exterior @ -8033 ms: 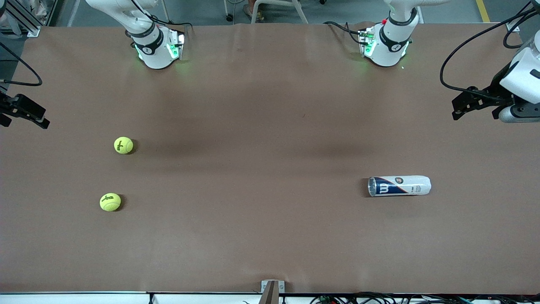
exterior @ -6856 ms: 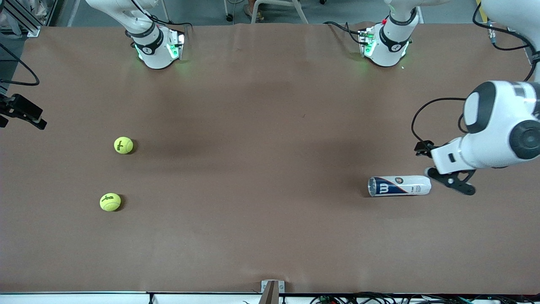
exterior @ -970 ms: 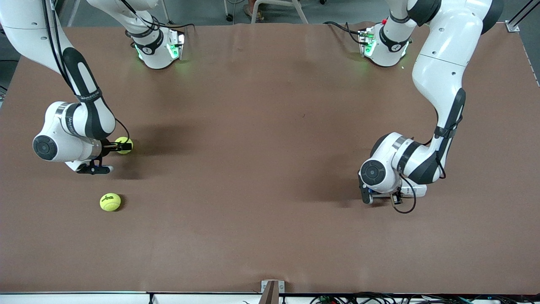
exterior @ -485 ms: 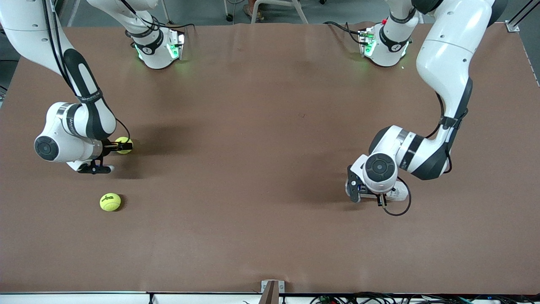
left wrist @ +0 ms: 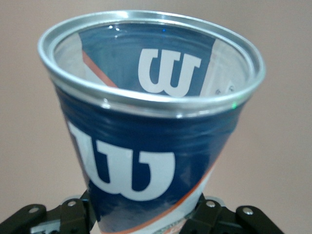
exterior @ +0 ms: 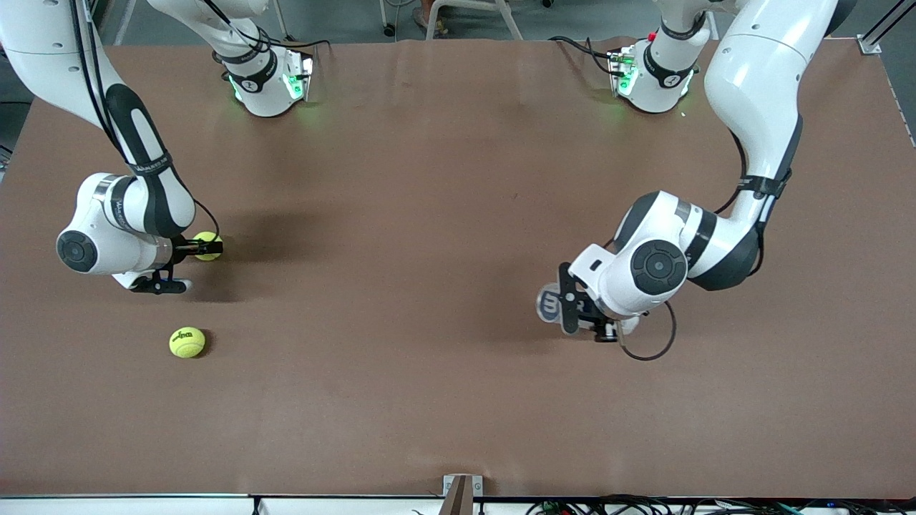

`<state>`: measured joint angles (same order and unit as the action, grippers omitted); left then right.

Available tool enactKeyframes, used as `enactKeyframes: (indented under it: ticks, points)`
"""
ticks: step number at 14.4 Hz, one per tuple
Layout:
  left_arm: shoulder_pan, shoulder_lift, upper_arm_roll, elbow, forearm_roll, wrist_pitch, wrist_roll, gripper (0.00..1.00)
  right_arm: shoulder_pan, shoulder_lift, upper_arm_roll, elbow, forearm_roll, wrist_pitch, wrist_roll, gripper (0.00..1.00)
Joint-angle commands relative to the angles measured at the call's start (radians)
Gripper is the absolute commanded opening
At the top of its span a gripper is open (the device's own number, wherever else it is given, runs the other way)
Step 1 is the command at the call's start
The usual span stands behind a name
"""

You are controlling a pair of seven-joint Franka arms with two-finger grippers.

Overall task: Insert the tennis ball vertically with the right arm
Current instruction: 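Move the upright tube toward the table center with the left gripper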

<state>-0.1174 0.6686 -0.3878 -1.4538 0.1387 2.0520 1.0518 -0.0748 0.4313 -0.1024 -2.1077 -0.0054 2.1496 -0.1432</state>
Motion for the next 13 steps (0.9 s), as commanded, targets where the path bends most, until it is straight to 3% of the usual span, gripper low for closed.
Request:
enactKeyframes:
  ticks: [1,5,8,11,13]
  points:
    - [0.009,0.008,-0.035,0.0,-0.154,0.082,0.062,0.71,-0.014,0.0,0.01,-0.012,0.001,0.007,0.002,0.84]
    - [0.007,0.017,-0.118,-0.043,-0.228,0.313,0.111,0.71,-0.013,0.0,0.01,-0.011,0.001,0.006,0.002,0.63]
    - [0.015,0.016,-0.167,-0.083,-0.338,0.394,0.135,0.71,-0.01,-0.002,0.01,0.001,0.001,0.004,0.004,0.49]
    - [0.015,0.052,-0.225,-0.189,-0.402,0.674,0.148,0.71,-0.013,-0.006,0.01,0.031,0.001,-0.002,0.005,0.43]
    - [0.007,0.109,-0.269,-0.197,-0.438,0.787,0.148,0.72,-0.008,-0.014,0.012,0.096,0.001,-0.043,0.005,0.43]
